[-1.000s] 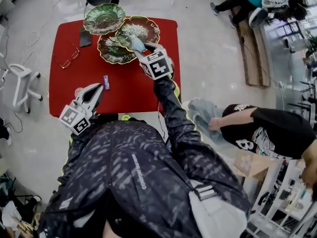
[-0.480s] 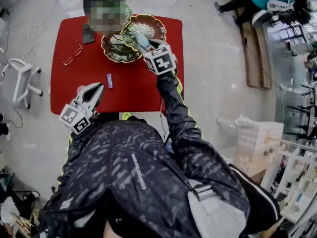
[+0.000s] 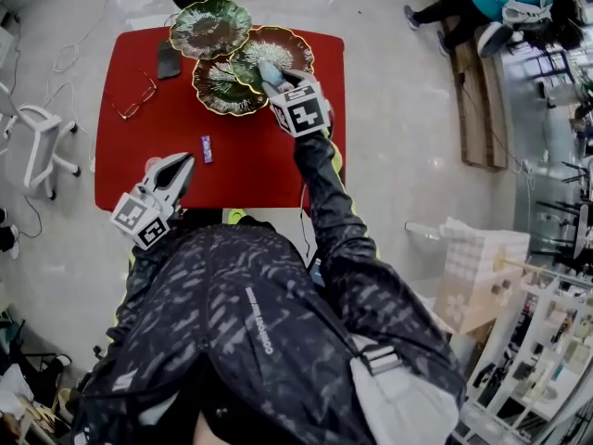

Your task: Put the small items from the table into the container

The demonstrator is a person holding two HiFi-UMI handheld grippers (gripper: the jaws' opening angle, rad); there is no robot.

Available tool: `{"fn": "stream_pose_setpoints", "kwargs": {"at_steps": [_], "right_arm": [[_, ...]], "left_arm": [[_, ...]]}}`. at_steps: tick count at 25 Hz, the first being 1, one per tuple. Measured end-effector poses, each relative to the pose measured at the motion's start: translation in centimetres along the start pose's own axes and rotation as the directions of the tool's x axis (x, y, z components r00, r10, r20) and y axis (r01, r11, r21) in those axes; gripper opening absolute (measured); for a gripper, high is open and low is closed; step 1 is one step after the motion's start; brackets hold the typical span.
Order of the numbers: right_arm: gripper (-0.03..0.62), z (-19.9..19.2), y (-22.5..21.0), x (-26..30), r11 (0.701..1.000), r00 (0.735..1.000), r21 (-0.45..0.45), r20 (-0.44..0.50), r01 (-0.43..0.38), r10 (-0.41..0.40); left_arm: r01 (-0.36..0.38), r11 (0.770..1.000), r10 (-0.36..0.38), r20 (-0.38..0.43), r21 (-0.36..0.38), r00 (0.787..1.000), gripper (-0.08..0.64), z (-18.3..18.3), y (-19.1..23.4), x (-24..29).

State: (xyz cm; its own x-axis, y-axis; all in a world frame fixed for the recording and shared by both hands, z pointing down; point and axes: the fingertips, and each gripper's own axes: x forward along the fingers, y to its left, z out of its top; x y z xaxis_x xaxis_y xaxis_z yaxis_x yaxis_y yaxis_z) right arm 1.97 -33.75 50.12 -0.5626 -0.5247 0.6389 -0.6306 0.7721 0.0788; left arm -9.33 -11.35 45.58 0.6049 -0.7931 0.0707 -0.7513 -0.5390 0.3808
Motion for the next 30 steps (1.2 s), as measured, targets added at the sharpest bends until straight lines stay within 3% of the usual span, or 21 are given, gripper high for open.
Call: {"fn": "stream_pose_setpoints", "kwargs": {"at_steps": [16,21,30], "right_arm": [[0.186,-0.6,2.6,-2.7,1.000,1.000,-0.015,0.029,-0.008,0.009],[0.186,-1.2,3.5,-3.5,1.000,0.999,-0.013,0.030,-0.015,0.015],[0.186,-2.9,5.2,-4.3,0.999,0.999,-0.010,0.019,-0.040,0.040]], "left_arm": [[-0.007,1.000,0.006,0.008,0.024,1.000,0.012,0.3,-1.1,0.1],[0.029,0.999,-0.029,-0.010,0.043,1.000,0.011,0.2,-2.2,0.3],[0.054,0.998,-0.054,0.032,0.008,0.998,0.012,0.2,-3.4,0.6]]}}
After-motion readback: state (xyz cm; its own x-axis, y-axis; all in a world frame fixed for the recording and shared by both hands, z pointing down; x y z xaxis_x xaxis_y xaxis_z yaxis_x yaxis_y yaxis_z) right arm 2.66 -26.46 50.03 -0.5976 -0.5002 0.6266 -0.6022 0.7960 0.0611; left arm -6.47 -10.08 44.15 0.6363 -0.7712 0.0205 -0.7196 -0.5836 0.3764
